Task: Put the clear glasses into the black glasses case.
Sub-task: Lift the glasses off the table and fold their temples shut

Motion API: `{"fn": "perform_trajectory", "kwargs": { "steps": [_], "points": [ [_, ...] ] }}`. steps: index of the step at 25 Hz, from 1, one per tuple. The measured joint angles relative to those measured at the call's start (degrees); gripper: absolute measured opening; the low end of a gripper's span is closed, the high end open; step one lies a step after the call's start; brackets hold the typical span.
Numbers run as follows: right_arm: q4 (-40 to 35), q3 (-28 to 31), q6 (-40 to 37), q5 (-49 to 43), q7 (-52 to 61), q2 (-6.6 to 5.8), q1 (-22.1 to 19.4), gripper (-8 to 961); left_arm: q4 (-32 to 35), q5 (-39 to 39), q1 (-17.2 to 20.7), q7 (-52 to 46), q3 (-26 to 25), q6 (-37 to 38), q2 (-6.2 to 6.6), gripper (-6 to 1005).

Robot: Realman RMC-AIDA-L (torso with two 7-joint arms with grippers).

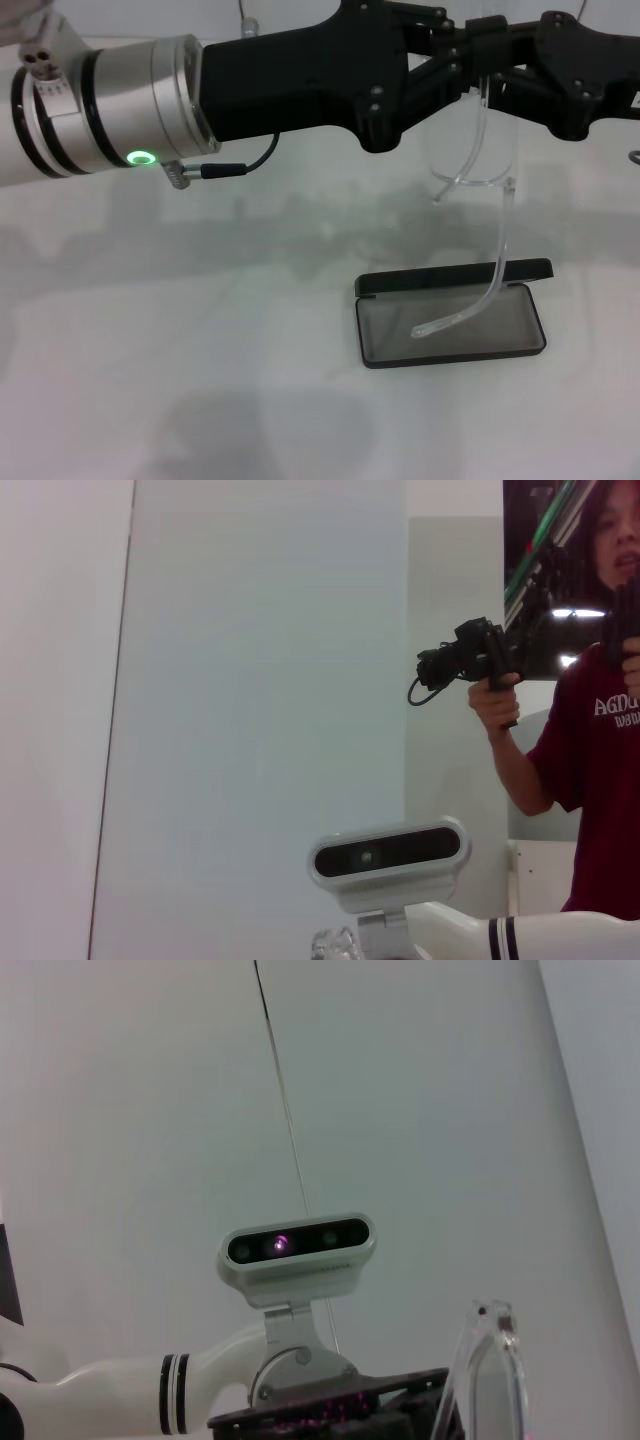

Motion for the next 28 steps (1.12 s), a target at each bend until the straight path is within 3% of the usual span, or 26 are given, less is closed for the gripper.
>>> {"fn": "perform_trajectory", "kwargs": {
  "steps": [6, 10, 15, 16, 17, 24, 28],
  "points": [
    [0.0, 0.94, 0.6, 0.0, -0.76, -0.22, -0.61, 127, -0.34, 0.0, -0.38, -0.02, -0.06, 0.51, 0.1, 63],
    [-0.01, 4.16, 0.72, 0.0, -1.19, -0.48, -1.73, 127, 0.41, -0.17, -0.37, -0.57, -2.0, 4.71, 0.28, 63],
    [-0.01, 12.9, -3.75, 0.97, -1.14, -1.03, -3.39, 127, 0.18, -0.25, 0.26, -2.0, -8.16, 11.69, 0.18, 62],
    [0.52, 17.78, -7.63, 3.77, -0.85, -1.59, -4.6, 127, 0.18, -0.25, 0.26, -2.0, -8.16, 11.69, 0.18, 61],
    [1.03, 18.65, -8.76, 5.23, -0.8, -1.81, -4.89, 127, -0.14, -0.34, 0.68, -2.22, -9.0, 12.62, 0.21, 60],
    [11.15, 21.79, -13.1, 21.4, -0.14, -4.65, -6.62, 127, -0.2, 1.19, -0.07, -3.75, -6.75, 14.55, 0.35, 59],
    [15.05, 21.89, -12.12, 25.97, -0.68, -4.53, -5.84, 127, -0.5, 1.87, -2.02, -3.99, -2.55, 15.54, 0.06, 58]
  ]
}}
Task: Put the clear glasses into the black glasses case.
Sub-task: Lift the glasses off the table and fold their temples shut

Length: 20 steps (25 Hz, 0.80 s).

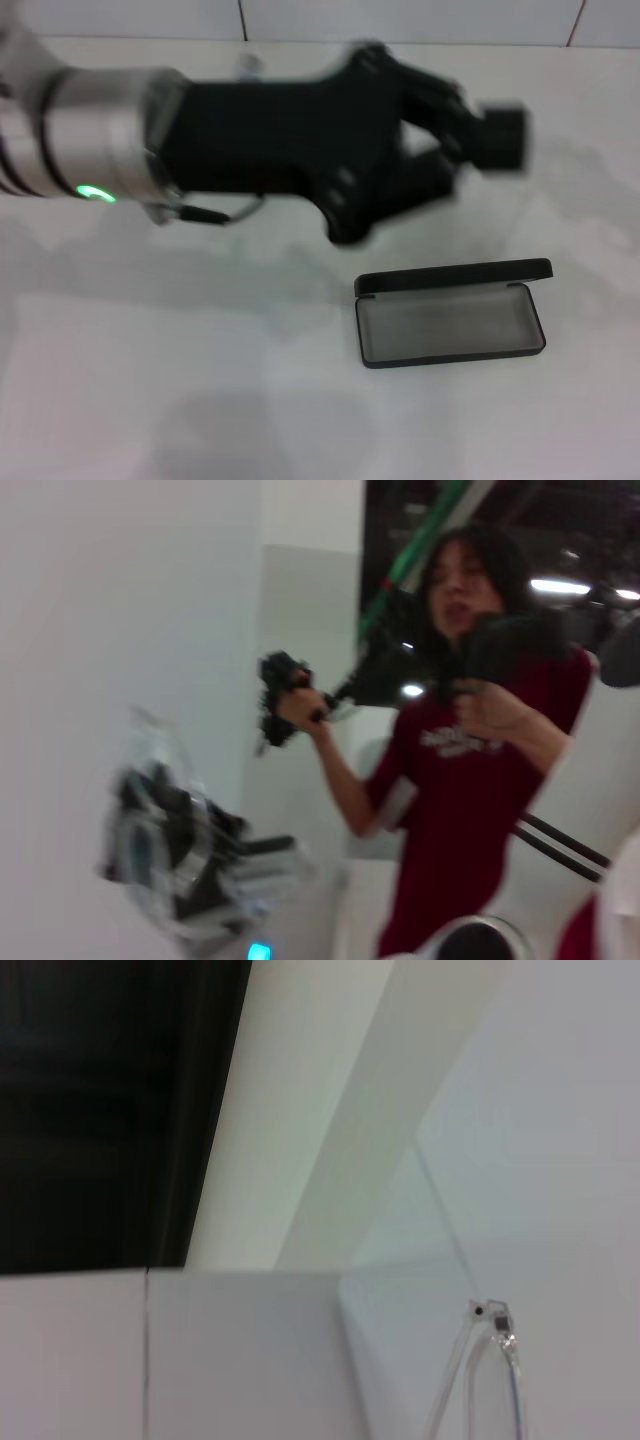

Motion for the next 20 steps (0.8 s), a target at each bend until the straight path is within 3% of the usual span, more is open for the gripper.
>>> {"fn": "perform_trajectory", "kwargs": {
  "steps": [5, 12, 20],
  "points": [
    [3.99, -2.76, 2.5, -0.36, -3.73, 2.13, 3.1, 128, -2.23, -3.03, -2.6, 2.6, 5.71, -0.07, -0.29, 58],
    [7.84, -12.67, 6.77, -1.3, -10.65, 3.97, 5.66, 128, -2.58, -8.23, -1.64, 4.08, 5.5, -0.4, -0.22, 57],
    [9.7, -18.1, 9.56, -1.25, -13.37, 4.41, 8.04, 128, -3.74, -9.75, -0.74, 4.72, 5.5, -0.61, -0.27, 56]
  ]
}}
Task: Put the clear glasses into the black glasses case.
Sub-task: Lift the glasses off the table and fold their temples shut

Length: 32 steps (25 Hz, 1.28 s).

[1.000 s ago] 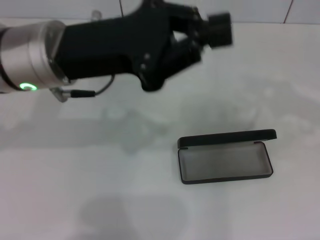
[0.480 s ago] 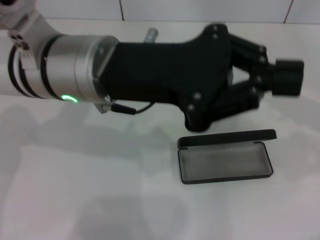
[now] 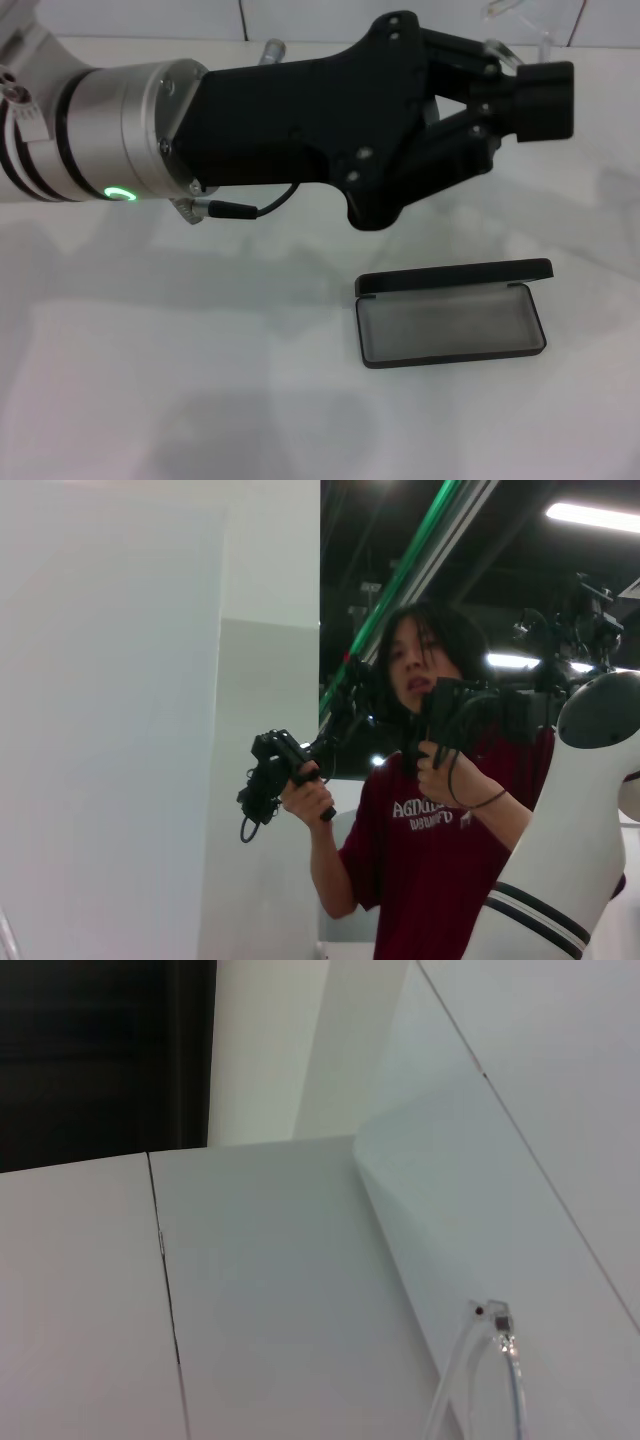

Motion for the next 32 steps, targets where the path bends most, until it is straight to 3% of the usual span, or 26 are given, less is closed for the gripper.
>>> {"fn": "perform_trajectory", "kwargs": {
  "steps": [14, 32],
  "points": [
    [0.82, -9.19, 3.29, -0.05, -1.68, 0.01, 0.72, 127, -4.41, -2.66, 0.26, 0.91, -4.87, 0.0, 0.21, 55],
    [0.2, -18.9, 3.83, -0.07, -3.96, -0.07, 3.17, 127, -7.63, -1.99, -0.2, 2.4, -5.88, -2.07, 0.44, 54]
  ]
}}
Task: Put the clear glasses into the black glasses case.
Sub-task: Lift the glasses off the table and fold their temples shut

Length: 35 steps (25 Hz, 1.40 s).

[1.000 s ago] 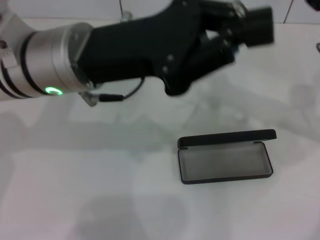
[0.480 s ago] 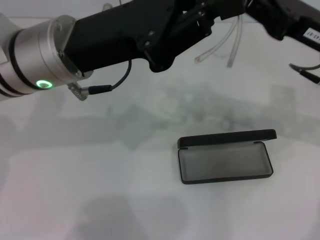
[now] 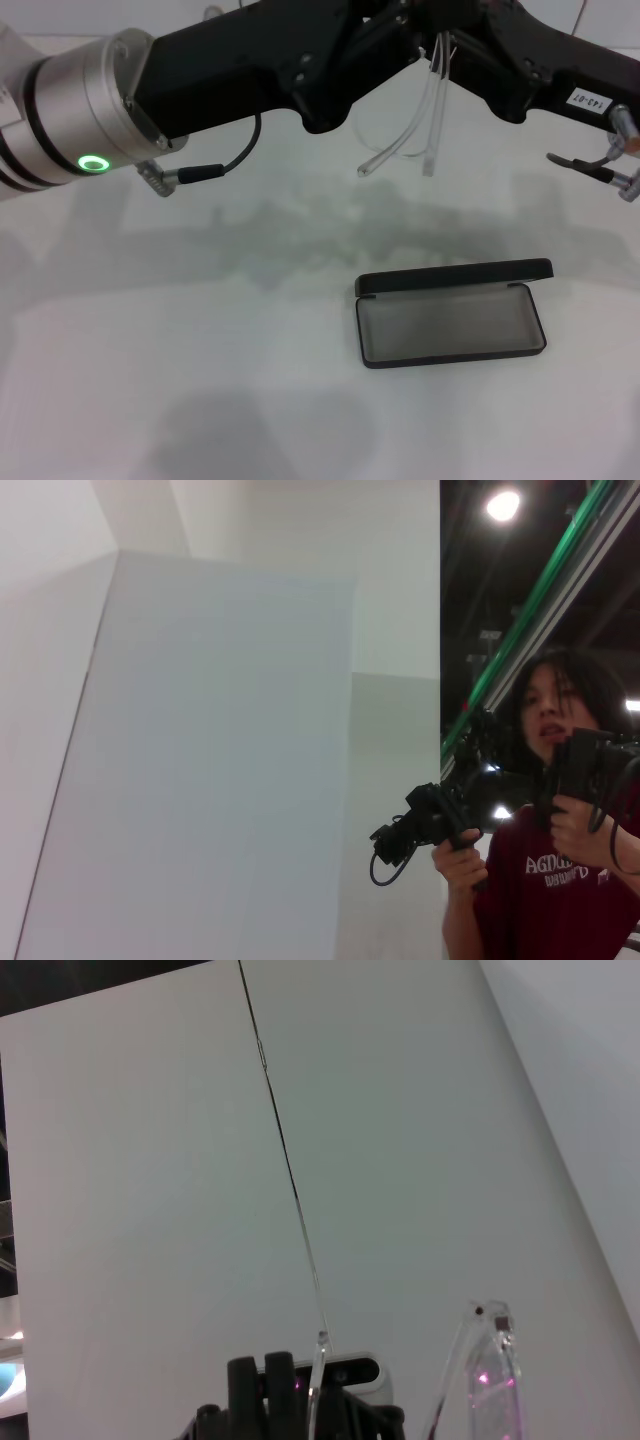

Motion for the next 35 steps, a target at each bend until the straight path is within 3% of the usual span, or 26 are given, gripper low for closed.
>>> {"fn": "perform_trajectory", "kwargs": {
  "steps": [11, 35],
  "points": [
    [0.06, 3.07, 0.01, 0.85, -0.55, 0.0, -1.69, 126, -0.01, 0.03, 0.38, 0.01, 0.0, 0.16, 0.04, 54],
    [-0.08, -1.87, 1.49, 0.2, -0.7, 0.27, 0.46, 125, -1.4, 1.32, -0.11, 1.46, -1.17, -3.76, 0.02, 55]
  ]
}}
